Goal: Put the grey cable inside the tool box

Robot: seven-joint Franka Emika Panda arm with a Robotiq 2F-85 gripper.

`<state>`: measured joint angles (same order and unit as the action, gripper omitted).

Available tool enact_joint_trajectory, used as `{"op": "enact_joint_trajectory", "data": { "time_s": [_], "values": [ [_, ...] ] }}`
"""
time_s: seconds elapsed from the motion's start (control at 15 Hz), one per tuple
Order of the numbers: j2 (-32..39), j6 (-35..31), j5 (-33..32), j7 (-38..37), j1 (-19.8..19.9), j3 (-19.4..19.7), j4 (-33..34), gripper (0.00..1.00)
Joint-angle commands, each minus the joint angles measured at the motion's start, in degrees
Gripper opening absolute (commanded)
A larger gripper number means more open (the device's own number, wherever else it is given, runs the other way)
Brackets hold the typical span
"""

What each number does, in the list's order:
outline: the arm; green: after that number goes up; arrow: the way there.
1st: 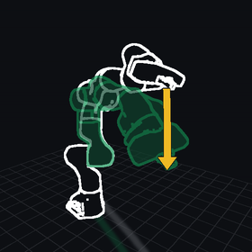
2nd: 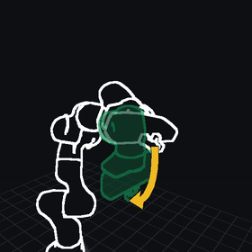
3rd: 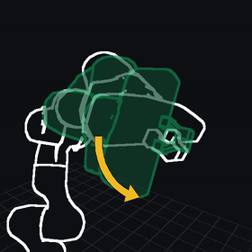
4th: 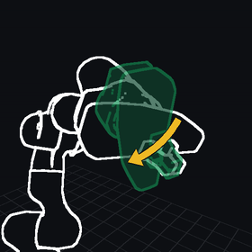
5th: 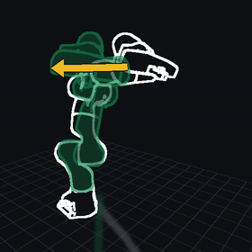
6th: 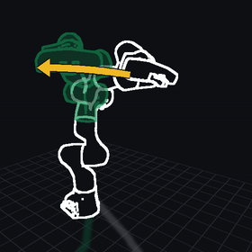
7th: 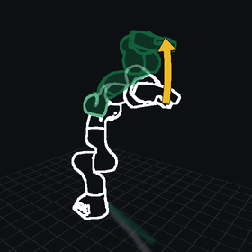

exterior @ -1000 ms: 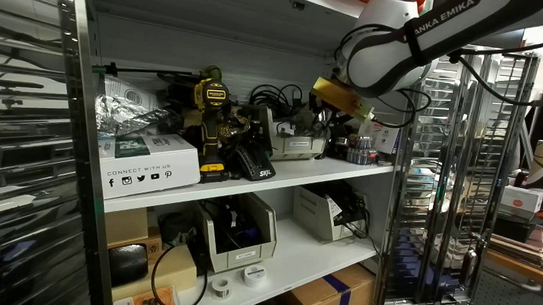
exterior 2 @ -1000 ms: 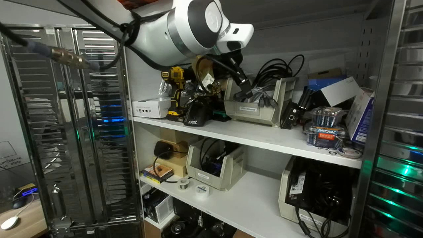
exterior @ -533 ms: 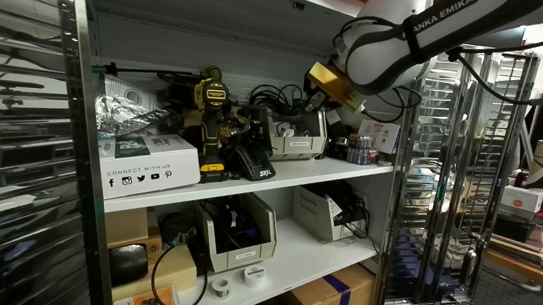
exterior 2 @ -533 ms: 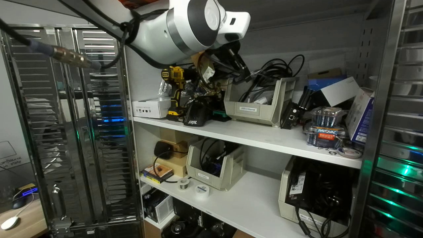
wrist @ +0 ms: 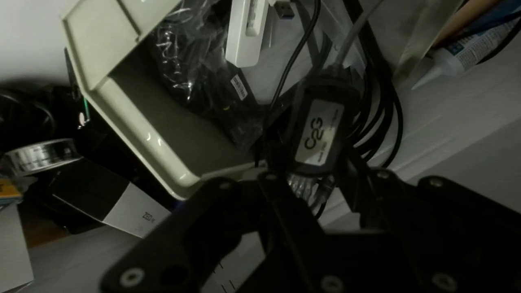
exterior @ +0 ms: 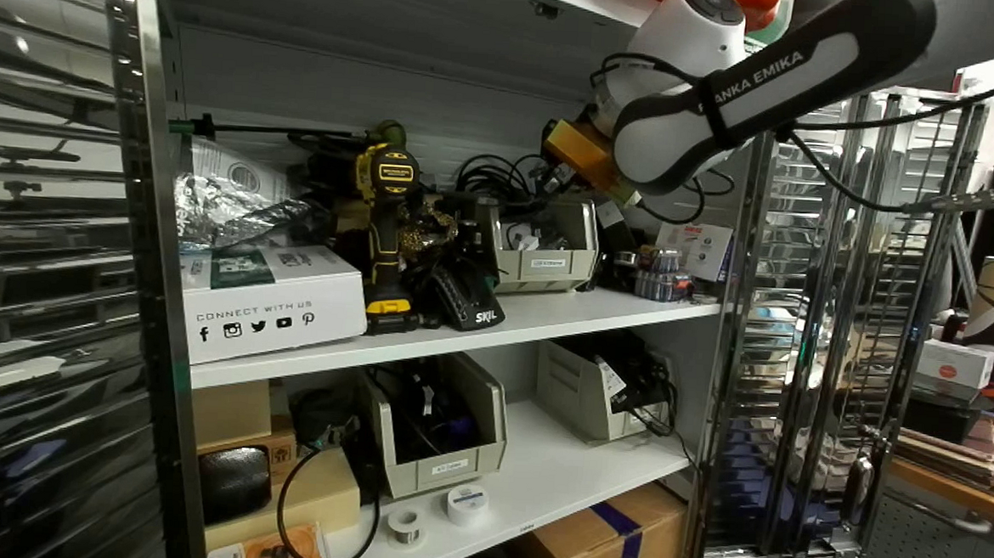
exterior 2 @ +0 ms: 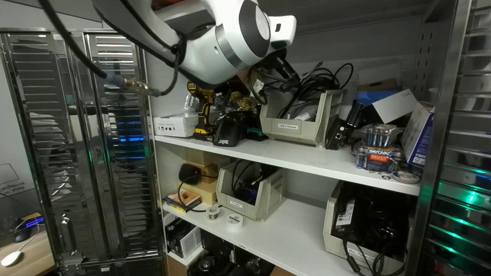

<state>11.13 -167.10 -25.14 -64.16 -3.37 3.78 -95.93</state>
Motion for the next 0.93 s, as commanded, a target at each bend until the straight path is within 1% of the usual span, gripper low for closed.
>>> {"op": "enact_joint_trajectory", "data": {
  "time_s": [0.0,0.13,0.27,0.4,0.73,0.87],
  "values": [
    [7.37,-3.74,-6.63,-2.73,-1.51,2.77,9.5,0.2],
    [9.56,-4.01,-9.45,-0.5,-1.79,3.01,11.93,0.2],
    [11.58,-4.22,-13.43,-0.15,-2.44,3.99,14.43,0.2],
    [13.13,-3.78,-16.71,1.68,-2.66,4.07,16.1,0.2],
    [15.4,-2.63,-22.31,11.12,-1.78,2.89,16.74,0.2],
    [16.25,-2.55,-22.63,14.35,-1.23,2.46,16.87,0.2]
  ]
}}
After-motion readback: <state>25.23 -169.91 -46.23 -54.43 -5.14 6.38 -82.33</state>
